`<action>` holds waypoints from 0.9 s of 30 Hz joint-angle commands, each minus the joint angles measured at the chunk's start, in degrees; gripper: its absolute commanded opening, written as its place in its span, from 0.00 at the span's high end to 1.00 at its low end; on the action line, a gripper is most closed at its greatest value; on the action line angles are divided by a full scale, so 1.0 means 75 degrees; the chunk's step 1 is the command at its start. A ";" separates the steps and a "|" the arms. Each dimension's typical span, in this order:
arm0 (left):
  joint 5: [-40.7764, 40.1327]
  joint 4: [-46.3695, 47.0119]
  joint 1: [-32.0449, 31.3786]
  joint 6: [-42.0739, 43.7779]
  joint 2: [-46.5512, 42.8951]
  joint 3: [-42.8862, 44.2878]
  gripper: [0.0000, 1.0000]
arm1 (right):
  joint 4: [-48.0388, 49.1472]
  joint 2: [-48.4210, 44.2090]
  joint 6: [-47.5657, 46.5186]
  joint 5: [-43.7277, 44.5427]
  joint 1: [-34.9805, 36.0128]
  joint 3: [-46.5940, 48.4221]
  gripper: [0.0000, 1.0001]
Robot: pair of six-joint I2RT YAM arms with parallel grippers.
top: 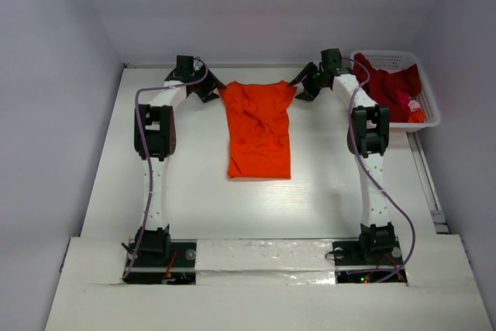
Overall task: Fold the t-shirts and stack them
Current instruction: Grab one side of the 2/3 rectangular tshirt with both arms
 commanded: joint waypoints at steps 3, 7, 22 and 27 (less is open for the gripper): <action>0.0097 0.0038 -0.0014 0.0139 -0.0364 -0.0166 0.53 | 0.0301 0.0171 0.0032 -0.0092 0.0039 0.0466 0.37; 0.0132 0.0096 -0.0014 0.0080 -0.0317 -0.0177 0.53 | 0.0348 0.0241 0.0043 -0.0163 0.0039 0.0549 0.42; 0.0214 0.0096 -0.0014 0.0068 -0.0376 -0.0260 0.55 | 0.0664 0.0487 0.0336 -0.0362 0.0039 0.0842 0.69; 0.0238 0.0108 -0.0014 0.0010 -0.0341 -0.0178 0.55 | 0.0676 0.0487 0.0325 -0.0374 0.0039 0.0842 0.81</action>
